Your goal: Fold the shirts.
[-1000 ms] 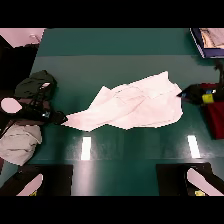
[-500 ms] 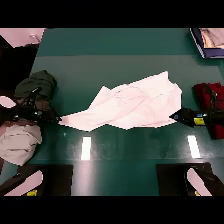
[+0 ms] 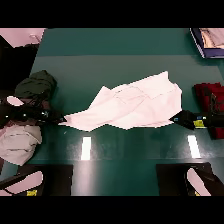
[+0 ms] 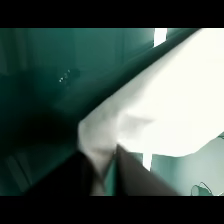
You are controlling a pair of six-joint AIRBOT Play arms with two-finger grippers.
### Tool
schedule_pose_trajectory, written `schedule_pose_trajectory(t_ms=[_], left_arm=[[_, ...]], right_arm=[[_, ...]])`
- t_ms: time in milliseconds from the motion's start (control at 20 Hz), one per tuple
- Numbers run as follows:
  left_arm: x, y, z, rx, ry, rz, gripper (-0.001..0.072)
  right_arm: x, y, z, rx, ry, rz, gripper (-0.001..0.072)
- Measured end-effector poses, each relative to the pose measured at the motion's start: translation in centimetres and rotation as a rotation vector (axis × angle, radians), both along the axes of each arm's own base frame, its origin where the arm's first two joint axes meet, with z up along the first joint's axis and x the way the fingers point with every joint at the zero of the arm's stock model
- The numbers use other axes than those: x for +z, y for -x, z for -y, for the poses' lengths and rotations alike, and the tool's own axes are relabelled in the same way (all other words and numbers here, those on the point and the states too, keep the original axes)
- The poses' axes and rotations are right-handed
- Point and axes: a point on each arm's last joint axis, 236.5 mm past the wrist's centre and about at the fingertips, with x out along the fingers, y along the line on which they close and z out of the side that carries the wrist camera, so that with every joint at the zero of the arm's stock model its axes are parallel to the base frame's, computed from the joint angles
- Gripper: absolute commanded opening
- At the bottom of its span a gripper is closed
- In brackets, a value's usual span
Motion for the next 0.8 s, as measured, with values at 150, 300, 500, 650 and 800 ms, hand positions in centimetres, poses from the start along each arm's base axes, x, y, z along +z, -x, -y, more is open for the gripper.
schedule_pose_trajectory(t_ms=[150,300,500,650,800], left_arm=[[0.5,-0.6,0.4,-0.007,0.007,0.012,0.0022],[1.6,-1.4,0.6,-0.010,0.019,0.029,0.0021],[2.7,-2.0,0.9,-0.015,0.033,0.042,0.0021],[3.1,-2.1,1.0,-0.018,0.040,0.043,0.0022],[3.2,-2.1,1.1,-0.020,0.045,0.041,0.0022]], right_arm=[[-0.9,0.9,1.1,-0.044,0.041,-0.069,0.0452],[-2.2,1.8,1.4,-0.090,0.047,-0.130,0.0452],[-5.5,2.4,-0.4,-0.174,-0.058,-0.200,0.0452],[-7.3,1.6,-2.1,-0.245,-0.167,-0.195,0.0450],[-8.3,0.6,-2.9,-0.306,-0.241,-0.185,0.0426]])
